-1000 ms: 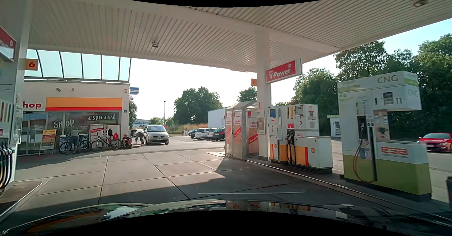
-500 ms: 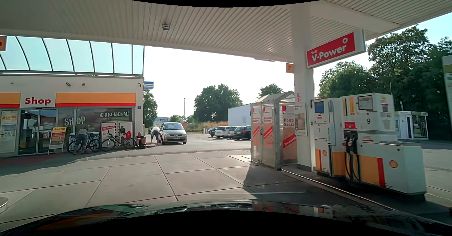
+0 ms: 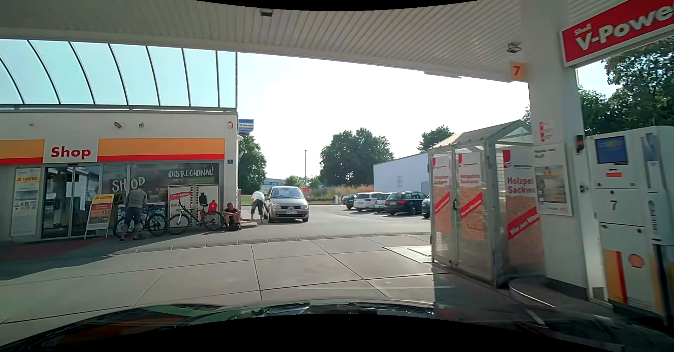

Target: Follow the waypoints while adhering to traffic rules and regulations

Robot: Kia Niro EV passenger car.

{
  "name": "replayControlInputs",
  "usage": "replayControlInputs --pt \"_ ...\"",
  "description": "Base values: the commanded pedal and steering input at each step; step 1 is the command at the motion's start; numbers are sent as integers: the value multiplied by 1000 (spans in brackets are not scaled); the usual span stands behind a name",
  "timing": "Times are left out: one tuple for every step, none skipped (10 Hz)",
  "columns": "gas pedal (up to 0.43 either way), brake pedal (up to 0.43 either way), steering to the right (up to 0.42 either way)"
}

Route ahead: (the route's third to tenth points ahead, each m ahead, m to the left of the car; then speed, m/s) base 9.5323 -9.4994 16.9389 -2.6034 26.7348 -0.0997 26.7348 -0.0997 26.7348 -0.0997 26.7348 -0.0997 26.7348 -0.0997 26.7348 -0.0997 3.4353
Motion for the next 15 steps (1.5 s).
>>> replayControlInputs --pt "20 0 -241" --pt "20 0 -233" --pt "20 0 -217" --pt "20 0 -200" --pt "20 0 -171" --pt "20 0 -135" --pt "20 0 -111" --pt "0 0 -83" --pt "0 0 -55" --pt "0 0 -26" --pt "0 0 -1" --pt "0 0 35" --pt "0 0 67" --pt "0 0 105" --pt "0 0 145"
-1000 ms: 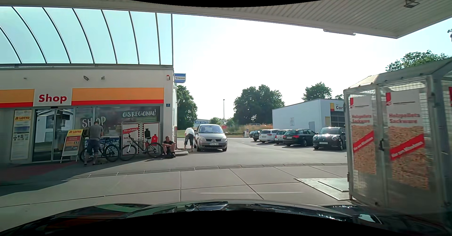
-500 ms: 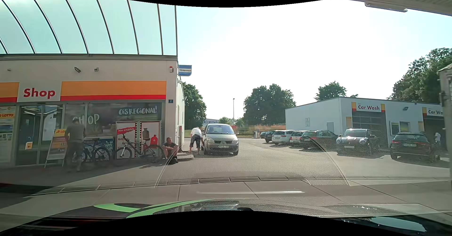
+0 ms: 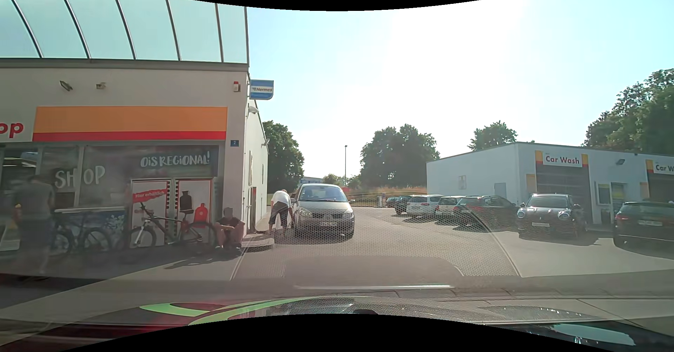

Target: Follow the waypoints while adhering to traffic rules and regulations

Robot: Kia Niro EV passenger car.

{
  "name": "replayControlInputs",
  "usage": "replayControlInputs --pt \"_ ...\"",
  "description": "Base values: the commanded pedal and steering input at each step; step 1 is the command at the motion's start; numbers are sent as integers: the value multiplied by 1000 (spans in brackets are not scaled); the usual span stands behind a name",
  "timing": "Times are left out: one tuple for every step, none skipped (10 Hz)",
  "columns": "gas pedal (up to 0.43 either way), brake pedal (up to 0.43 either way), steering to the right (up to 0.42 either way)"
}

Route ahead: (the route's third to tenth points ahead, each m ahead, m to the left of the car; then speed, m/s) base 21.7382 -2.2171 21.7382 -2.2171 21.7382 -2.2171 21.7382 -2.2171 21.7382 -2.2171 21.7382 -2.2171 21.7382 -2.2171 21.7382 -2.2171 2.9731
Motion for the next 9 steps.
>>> replayControlInputs --pt "0 0 175" --pt "0 0 216" --pt "0 0 252" --pt "0 0 284" --pt "0 0 306" --pt "0 0 326" --pt "0 0 342" --pt "0 0 345" --pt "0 0 347"
